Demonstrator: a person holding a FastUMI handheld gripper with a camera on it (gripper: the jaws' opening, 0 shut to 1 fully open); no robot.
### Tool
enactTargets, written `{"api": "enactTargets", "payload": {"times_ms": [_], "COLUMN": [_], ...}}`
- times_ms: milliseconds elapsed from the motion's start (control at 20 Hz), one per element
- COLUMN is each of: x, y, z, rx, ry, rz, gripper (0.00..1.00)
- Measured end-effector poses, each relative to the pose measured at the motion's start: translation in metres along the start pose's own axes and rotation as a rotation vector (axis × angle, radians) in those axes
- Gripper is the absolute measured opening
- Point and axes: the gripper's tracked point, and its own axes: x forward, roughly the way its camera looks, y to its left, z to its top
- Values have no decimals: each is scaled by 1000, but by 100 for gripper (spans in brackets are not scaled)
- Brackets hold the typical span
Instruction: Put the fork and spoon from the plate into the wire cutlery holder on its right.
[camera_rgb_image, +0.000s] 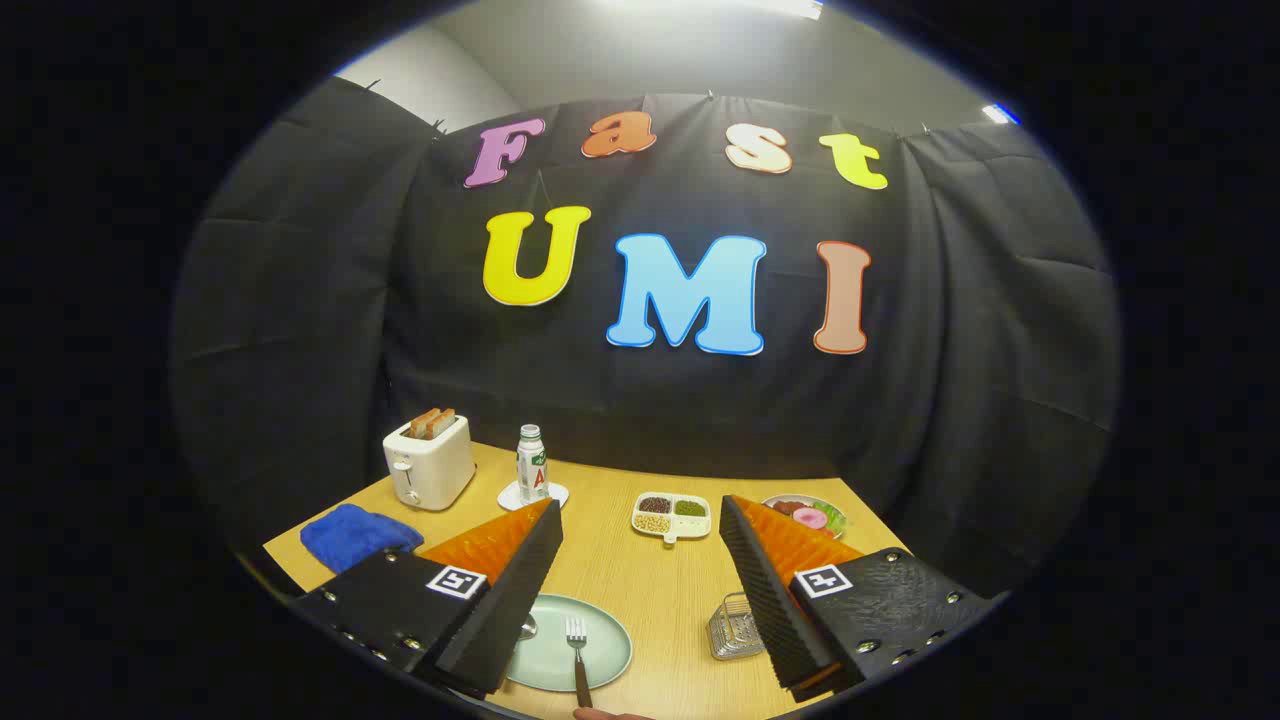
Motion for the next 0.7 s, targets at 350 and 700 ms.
{"api": "enactTargets", "payload": {"times_ms": [350, 700], "x": [8, 20], "y": [1, 10], "z": [-7, -31], "rx": [-5, -50], "ry": [21, 109], "rz": [-9, 22], "gripper": [97, 97]}}
